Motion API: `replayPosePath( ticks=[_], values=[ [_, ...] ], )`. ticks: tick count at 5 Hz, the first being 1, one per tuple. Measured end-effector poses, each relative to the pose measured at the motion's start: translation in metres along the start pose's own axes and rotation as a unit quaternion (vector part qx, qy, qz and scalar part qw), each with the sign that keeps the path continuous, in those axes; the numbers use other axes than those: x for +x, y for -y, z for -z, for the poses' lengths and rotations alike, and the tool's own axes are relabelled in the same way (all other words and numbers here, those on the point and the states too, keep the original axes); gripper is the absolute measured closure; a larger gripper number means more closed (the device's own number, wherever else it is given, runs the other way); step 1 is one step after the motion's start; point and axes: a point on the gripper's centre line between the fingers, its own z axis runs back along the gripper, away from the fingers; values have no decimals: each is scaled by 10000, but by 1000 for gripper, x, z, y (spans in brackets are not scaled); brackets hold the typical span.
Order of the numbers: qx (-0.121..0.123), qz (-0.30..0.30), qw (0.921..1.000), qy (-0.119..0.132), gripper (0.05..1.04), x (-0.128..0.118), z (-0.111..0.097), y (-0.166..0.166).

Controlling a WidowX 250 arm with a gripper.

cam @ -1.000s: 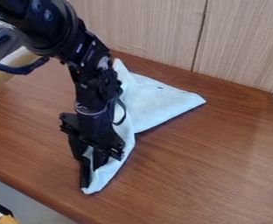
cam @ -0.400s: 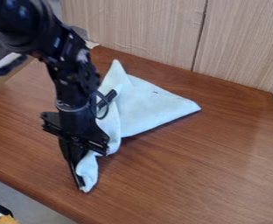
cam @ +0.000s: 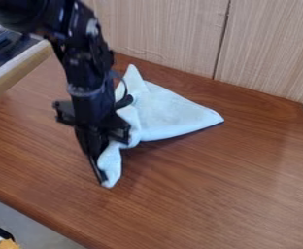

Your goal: Fold the cloth from bottom to top

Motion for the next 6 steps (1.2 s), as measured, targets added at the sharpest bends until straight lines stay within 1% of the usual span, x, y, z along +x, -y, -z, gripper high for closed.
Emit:
replayPosePath(
  ticks=[1,2,3,4,5,6],
  values=[
    [-116,-27,9998,151,1020,17,-15,5],
    [-151,-52,9992,370,1020,38,-30,7],
    [-204,-72,9994,273,1020,65,-28,10],
    [-403,-104,9991,67,1020,94,-11,14],
    [-409,-218,9989,-83,1020,116,7,12],
    [-301,-224,9991,-185,1020,128,26,9]
  ],
)
